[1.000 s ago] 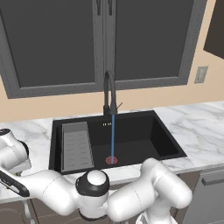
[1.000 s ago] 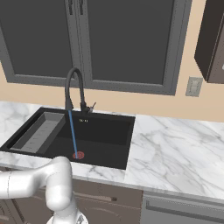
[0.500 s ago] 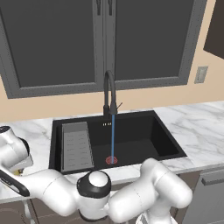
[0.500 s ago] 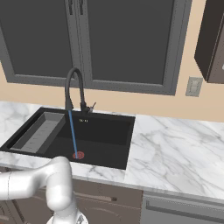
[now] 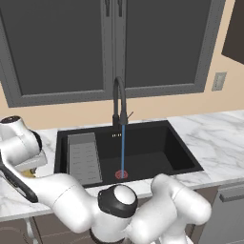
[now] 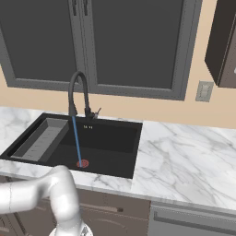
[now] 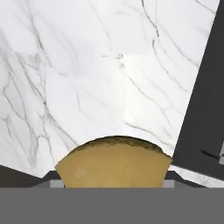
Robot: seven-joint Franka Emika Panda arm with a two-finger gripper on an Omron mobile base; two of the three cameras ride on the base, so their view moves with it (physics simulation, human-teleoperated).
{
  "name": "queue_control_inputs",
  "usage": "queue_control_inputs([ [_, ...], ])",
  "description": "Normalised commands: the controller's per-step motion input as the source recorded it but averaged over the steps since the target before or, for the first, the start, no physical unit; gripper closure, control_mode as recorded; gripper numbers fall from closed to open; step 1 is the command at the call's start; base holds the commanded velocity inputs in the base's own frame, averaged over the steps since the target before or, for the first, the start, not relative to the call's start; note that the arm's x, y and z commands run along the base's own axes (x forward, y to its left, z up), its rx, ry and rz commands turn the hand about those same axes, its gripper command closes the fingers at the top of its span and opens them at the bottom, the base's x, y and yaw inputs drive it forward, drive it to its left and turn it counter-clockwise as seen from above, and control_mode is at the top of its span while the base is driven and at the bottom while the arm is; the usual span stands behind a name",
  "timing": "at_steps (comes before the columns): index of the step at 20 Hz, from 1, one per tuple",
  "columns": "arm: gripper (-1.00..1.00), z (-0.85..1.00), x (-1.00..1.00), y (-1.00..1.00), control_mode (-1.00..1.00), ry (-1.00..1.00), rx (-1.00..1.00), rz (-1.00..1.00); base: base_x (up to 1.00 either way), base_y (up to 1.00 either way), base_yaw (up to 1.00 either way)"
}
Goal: Soak the sponge with water for a few seconds and then drop it inside the sink.
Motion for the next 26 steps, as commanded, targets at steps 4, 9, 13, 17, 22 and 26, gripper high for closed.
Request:
queue_control_inputs([
  [4,1.00,0.69,-0.33,-0.79,-1.00,0.00,0.01,0.00,0.00,0.00,0.00],
  [9,1.00,0.63,-0.38,-0.85,-1.00,0.00,0.02,0.00,0.00,0.00,0.00],
  [13,1.00,0.59,-0.40,-0.90,-1.00,0.00,0.02,0.00,0.00,0.00,0.00],
  [17,1.00,0.44,-0.48,-0.92,-1.00,-0.02,0.03,0.00,0.00,0.00,0.00],
  [22,1.00,0.32,-0.61,-0.90,-1.00,-0.01,0.05,0.00,0.00,0.00,0.00],
  [26,1.00,0.07,-0.50,-0.97,-1.00,-0.03,0.02,0.00,0.00,0.00,0.00],
])
